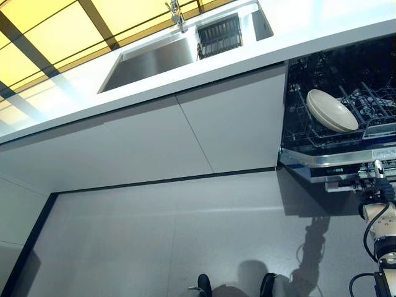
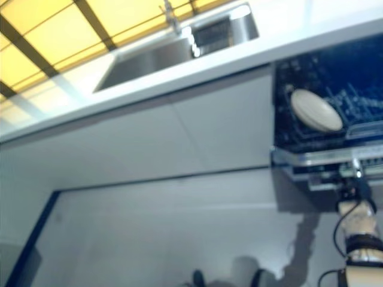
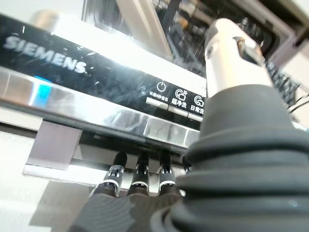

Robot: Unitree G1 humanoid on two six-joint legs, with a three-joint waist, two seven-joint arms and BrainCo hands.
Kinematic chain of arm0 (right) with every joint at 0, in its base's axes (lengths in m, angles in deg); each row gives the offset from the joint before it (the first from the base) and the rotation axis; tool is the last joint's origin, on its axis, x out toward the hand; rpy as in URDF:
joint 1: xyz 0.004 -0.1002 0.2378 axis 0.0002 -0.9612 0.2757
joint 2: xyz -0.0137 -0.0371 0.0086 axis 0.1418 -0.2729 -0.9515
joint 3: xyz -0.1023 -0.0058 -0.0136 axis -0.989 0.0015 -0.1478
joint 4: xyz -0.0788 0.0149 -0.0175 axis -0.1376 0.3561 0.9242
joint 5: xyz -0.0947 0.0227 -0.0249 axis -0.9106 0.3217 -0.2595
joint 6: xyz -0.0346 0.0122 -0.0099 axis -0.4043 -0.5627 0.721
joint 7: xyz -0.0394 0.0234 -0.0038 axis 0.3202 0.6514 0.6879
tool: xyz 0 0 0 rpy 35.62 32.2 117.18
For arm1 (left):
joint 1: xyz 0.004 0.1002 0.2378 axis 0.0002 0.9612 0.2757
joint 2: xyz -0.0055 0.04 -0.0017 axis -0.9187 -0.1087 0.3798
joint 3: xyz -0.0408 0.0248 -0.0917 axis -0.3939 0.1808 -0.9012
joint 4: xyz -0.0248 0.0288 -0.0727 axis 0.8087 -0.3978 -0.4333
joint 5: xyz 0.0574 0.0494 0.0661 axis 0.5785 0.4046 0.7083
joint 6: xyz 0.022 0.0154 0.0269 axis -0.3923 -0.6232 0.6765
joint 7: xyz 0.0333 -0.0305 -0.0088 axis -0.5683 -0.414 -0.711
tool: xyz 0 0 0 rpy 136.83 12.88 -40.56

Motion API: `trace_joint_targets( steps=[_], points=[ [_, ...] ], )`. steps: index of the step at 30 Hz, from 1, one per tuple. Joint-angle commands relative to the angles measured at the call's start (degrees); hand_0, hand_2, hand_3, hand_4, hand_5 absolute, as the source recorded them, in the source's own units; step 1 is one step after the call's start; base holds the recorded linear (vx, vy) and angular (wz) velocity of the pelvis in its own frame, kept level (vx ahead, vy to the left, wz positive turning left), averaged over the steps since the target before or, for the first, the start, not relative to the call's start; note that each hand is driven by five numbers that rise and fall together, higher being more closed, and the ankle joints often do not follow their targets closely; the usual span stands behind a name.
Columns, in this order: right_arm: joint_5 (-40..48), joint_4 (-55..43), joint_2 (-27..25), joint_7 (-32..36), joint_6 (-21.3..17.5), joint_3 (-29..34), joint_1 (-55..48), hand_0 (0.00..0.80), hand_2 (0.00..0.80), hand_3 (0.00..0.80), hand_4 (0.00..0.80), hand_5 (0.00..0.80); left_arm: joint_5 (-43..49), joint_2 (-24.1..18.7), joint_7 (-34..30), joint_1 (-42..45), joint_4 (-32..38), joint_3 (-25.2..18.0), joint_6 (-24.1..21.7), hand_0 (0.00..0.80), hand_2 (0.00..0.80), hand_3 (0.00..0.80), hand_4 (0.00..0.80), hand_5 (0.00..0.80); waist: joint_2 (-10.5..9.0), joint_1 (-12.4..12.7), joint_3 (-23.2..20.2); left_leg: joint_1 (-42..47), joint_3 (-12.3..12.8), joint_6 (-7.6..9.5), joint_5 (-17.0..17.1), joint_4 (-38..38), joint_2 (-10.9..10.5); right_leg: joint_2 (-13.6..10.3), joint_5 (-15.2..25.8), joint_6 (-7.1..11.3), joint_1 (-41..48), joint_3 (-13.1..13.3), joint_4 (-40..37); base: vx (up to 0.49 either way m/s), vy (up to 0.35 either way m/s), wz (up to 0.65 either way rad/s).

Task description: Take plates into dishwasher

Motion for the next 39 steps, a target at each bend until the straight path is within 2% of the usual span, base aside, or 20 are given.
trace_joint_targets(
  steps=[1, 13, 21, 26, 29, 30, 35, 39],
  points=[
    [-2.7, -5.1, -5.5, 6.3, -1.8, -2.1, 17.0, 0.0, 0.0, 0.0, 0.0, 0.0, 1.4, -3.5, 0.5, 0.8, -0.4, 0.5, -0.7, 0.0, 0.0, 0.0, 0.0, 0.0, -3.37, 4.4, -1.7, 0.3, 0.9, 2.65, 1.7, 4.5, -0.5, 2.3, -0.4, 0.98, 6.1, 6.9, -3.3, 0.036, -0.012, 0.13],
    [-1.7, -5.5, -5.7, 8.5, -2.4, -1.4, 15.0, 0.0, 0.0, 0.0, 0.0, 0.0, 1.8, -3.8, 0.8, 1.0, -1.1, 0.4, -1.0, 0.0, 0.0, 0.0, 0.0, 0.0, -4.76, 4.9, -2.3, 1.7, 1.2, 2.87, 0.5, 3.8, -0.4, 2.7, 0.5, 1.48, 8.8, 6.3, -5.8, 0.018, 0.005, 0.08],
    [-2.6, -4.8, -5.7, 7.1, -0.8, -0.7, 13.2, 0.0, 0.0, 0.0, 0.0, 0.0, 2.3, -3.7, 0.8, 0.8, -1.4, 0.1, -1.3, 0.0, 0.0, 0.0, 0.0, 0.0, -5.72, 4.9, -3.1, 3.2, 1.3, 2.63, 0.5, 2.3, -0.3, 3.2, 1.4, 1.94, 10.8, 6.0, -8.5, 0.007, 0.013, 0.05],
    [-2.7, -4.0, -4.9, 7.4, 0.3, 0.3, 10.0, 0.0, 0.0, 0.0, 0.0, 0.0, 2.2, -3.4, 0.7, 0.4, -2.1, 0.2, -2.2, 0.0, 0.0, 0.0, 0.0, 0.0, -6.94, 4.8, -4.6, 6.2, 1.6, 2.48, 0.1, -1.2, -0.4, 3.6, 3.1, 2.95, 14.0, 5.6, -13.5, 0.028, 0.04, 0.03],
    [-2.6, -4.1, -3.7, 7.0, 0.7, 1.1, 7.0, 0.0, 0.0, 0.0, 0.0, 0.0, 2.9, -3.2, 1.0, 0.0, -2.3, 0.0, -2.2, 0.0, 0.0, 0.0, 0.0, 0.0, -8.36, 4.5, -6.6, 9.0, 2.2, 2.54, -0.6, -4.8, -0.3, 3.7, 4.9, 4.11, 16.7, 5.4, -18.1, 0.043, 0.057, -0.01],
    [-1.9, -4.4, -3.4, 6.8, 0.6, 1.8, 5.6, 0.0, 0.0, 0.0, 0.0, 0.0, 2.9, -3.3, 1.6, -0.3, -2.4, 0.0, -2.0, 0.0, 0.0, 0.0, 0.0, 0.0, -8.99, 4.4, -7.6, 10.1, 3.2, 2.96, 0.5, -7.0, -0.1, 3.8, 7.1, 4.33, 17.9, 4.4, -20.9, 0.022, 0.069, 0.03],
    [-1.8, -5.0, -2.7, 6.3, 1.8, 3.3, 2.6, 0.0, 0.0, 0.0, 0.0, 0.0, 3.1, -3.4, 1.6, -0.6, -3.0, -0.6, -2.0, 0.0, 0.0, 0.0, 0.0, 0.0, -10.23, 4.1, -10.2, 12.9, 3.3, 2.78, 0.7, -11.0, -0.2, 4.4, 8.7, 5.46, 21.0, 4.5, -25.8, 0.06, 0.038, 0.07],
    [-5.6, -3.8, 0.0, 5.8, 5.0, 4.2, -3.0, 0.0, 0.0, 0.0, 0.0, 0.0, 2.6, -2.6, 1.7, -1.4, -5.3, -1.2, -2.8, 0.0, 0.0, 0.0, 0.0, 0.0, -11.72, 3.7, -14.3, 16.0, 3.0, 2.5, 1.8, -16.1, -0.5, 5.6, 10.6, 6.66, 24.0, 4.8, -31.0, 0.104, 0.048, 0.07]
  ],
)
